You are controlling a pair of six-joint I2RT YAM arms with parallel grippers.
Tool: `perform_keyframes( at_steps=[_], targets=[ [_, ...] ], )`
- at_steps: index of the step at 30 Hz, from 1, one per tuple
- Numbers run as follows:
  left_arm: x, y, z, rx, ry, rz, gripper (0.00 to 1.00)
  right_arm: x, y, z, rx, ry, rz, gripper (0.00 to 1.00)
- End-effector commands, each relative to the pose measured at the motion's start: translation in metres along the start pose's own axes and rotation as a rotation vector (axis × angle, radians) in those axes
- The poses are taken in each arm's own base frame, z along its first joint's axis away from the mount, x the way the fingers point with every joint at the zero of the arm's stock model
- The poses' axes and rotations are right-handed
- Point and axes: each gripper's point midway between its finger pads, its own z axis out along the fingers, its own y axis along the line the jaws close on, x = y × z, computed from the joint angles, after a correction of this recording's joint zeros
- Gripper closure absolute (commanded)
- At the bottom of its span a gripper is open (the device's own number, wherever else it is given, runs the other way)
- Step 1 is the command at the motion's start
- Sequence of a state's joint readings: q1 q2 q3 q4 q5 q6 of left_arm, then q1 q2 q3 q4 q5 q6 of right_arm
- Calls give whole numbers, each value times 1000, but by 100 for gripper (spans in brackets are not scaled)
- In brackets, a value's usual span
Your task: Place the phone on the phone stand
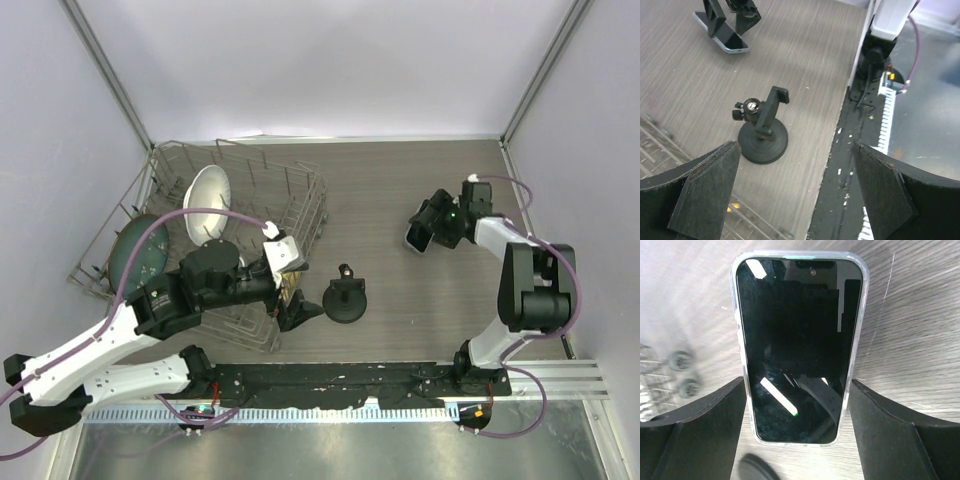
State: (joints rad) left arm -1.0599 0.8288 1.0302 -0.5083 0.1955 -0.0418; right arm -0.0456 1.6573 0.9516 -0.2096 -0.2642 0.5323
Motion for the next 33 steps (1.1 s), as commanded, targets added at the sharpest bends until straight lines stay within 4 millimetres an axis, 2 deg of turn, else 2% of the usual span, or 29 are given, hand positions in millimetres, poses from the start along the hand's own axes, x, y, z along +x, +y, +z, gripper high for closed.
perform_keyframes(
  at_steps=[1,2,6,8,9,10,11,13,14,15,16,17,18,23,27,33],
  targets=[
    [-30,-14,-7,51,-59,-115,0,-62,79,-50,-470,-262,153,100],
    [-35,-16,-6,58,-71,-136,0,-64,87,-58,-524,-268,211,99],
    [-56,-15,-1,44,-103,-212,0,-68,115,-93,-729,-309,251,100],
    [-66,-12,6,33,-100,-216,0,-72,132,-119,-868,-335,288,100],
    [-70,-6,9,2,-100,-217,0,-69,134,-126,-908,-334,310,100],
    [-80,-2,9,-17,-116,-212,0,-73,145,-146,-994,-371,276,100],
    [-76,5,20,-45,-86,-220,0,-73,150,-158,-1035,-382,276,100],
    [-85,23,27,-142,-93,-227,0,-71,157,-175,-1094,-378,294,100],
    [-81,31,39,-174,-67,-231,0,-69,161,-187,-1114,-384,279,100],
    [-86,33,44,-183,-69,-230,0,-68,162,-189,-1103,-373,286,100],
    [-86,47,47,-252,-65,-221,1,-66,164,-194,-1107,-375,279,99],
    [-80,54,62,-278,-35,-220,1,-62,168,-199,-1111,-370,274,99],
    [-86,58,65,-299,-43,-216,1,-59,172,-208,-1110,-374,260,100],
    [-89,83,102,-393,-14,-199,1,-45,183,-238,-1069,-382,243,100],
    [-95,91,126,-406,-34,-187,0,-38,186,-251,-1041,-380,253,100],
    [-108,96,143,-412,-75,-171,0,-26,188,-264,-1056,-356,294,99]
  ],
)
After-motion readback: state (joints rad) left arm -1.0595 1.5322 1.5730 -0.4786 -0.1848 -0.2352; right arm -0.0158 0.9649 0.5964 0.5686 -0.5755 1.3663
